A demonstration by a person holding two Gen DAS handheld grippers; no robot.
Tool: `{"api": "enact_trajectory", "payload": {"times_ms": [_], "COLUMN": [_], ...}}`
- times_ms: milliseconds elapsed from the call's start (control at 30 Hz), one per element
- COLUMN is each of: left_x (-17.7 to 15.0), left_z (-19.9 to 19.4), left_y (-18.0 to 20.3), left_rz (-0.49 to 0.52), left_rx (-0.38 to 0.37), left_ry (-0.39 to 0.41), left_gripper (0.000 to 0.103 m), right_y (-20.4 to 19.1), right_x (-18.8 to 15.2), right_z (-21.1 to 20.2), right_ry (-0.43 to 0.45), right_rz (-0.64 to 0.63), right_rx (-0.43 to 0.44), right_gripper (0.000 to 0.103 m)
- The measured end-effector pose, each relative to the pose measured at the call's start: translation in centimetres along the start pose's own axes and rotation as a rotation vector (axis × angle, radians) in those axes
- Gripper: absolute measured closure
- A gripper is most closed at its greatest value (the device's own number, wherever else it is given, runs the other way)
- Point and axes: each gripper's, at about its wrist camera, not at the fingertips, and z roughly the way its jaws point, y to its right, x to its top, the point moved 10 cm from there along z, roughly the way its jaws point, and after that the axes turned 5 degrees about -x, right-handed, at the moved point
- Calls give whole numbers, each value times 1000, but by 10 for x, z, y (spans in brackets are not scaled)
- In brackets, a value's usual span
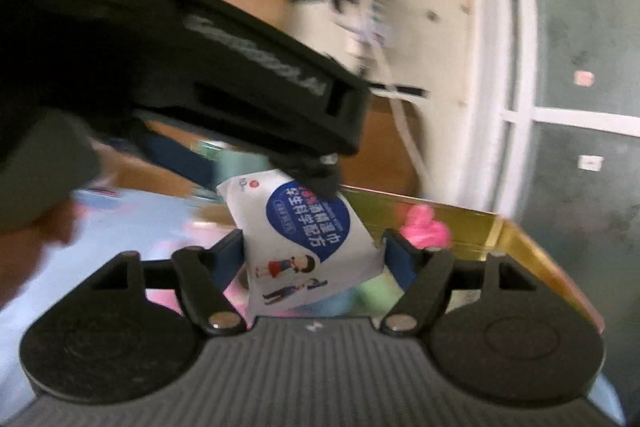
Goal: Organize soft objects
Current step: 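Grasp the wet-wipe pack with the right gripper and drop it into the tin, then withdraw the right gripper from the tin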
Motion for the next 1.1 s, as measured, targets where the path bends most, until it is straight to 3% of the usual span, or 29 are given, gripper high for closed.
{"api": "enact_trajectory", "payload": {"times_ms": [67, 167, 300, 500, 833, 1100], "left_x": [2, -10, -29, -45, -73, -100], "left_z": [8, 5, -3, -14, -68, -104], "left_y": [-4, -10, -18, -18, -24, -39], "left_rz": [-11, -59, -32, 9, 10, 0], "left_rx": [61, 48, 101, 106, 131, 173], "left_ry": [0, -12, -39, -69, -67, -83], "left_gripper": [6, 5, 5, 3, 0, 0], "right_y": [16, 38, 42, 37, 40, 18], "right_x": [-5, -13, -16, -22, -44, -42], "right_z": [32, 45, 9, -50, -82, -102], "right_ry": [-55, -92, -34, 16, -82, -112], "right_rz": [-3, 48, 138, 274, 488, 514], "right_rx": [-56, -90, -75, -68, -42, -8], "right_gripper": [16, 17, 17, 18, 18, 18]}}
